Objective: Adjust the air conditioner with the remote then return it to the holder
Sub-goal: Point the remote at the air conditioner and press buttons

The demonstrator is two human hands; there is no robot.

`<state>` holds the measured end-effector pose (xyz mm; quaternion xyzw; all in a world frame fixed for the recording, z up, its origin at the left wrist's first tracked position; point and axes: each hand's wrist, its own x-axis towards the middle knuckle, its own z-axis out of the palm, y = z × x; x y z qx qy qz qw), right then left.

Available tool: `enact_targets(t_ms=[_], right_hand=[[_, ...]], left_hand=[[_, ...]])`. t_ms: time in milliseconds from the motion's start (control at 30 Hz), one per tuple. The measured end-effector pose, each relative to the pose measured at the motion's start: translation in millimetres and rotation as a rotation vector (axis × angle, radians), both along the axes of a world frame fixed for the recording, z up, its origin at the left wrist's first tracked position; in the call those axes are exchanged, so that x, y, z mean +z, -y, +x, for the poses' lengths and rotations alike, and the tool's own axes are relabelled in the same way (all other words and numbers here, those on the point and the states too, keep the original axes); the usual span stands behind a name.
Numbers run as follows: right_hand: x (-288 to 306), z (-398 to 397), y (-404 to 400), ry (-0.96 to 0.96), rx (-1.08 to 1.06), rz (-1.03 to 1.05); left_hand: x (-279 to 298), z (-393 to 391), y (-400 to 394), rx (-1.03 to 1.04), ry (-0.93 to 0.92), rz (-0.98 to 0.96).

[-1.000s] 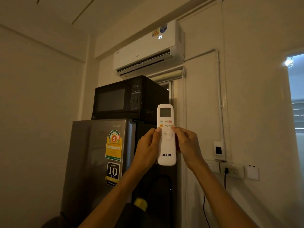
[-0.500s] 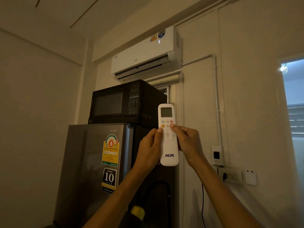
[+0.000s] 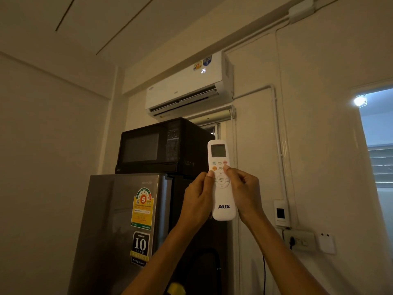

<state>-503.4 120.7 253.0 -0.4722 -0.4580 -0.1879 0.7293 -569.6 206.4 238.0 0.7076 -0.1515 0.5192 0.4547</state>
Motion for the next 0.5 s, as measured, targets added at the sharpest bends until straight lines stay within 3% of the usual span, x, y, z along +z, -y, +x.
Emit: enact_targets(t_ms=[500], right_hand=[[10.4,-4.0,9.4,-0.035,0.005,-0.014]], left_hand=[[9.0,-4.3,12.0,-0.015,0.018,-0.012]])
